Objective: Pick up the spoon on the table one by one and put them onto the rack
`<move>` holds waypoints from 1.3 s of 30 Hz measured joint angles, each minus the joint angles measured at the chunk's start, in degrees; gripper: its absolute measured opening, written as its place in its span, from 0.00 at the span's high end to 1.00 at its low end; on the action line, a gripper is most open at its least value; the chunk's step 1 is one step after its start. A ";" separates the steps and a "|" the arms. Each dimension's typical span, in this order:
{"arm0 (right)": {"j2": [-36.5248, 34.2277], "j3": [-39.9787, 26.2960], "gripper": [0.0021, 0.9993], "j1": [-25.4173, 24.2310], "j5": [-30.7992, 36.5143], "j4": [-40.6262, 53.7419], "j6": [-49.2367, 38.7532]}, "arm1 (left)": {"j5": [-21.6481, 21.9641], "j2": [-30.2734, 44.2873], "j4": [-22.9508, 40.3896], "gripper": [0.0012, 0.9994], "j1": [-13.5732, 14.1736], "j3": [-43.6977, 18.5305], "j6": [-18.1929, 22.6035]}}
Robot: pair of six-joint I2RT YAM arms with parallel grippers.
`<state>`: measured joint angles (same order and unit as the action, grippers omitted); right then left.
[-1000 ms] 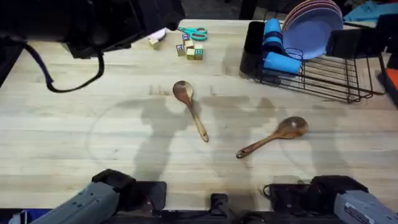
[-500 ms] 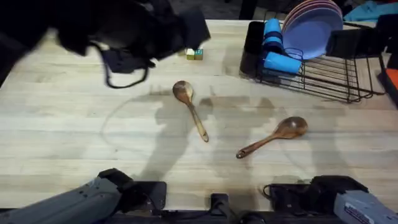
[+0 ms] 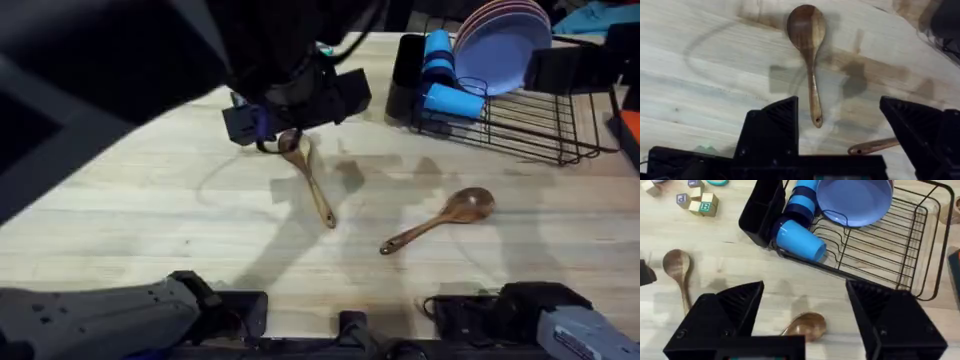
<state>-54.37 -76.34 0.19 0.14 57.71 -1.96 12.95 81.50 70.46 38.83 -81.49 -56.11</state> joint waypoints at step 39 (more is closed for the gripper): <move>-5.38 -0.02 0.00 0.00 0.00 0.15 0.00 | 1.44 2.23 -27.09 0.21 -6.62 27.89 -7.61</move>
<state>-59.75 -76.36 0.19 0.14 57.87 -1.96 14.39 83.72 43.37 32.21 -53.60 -63.72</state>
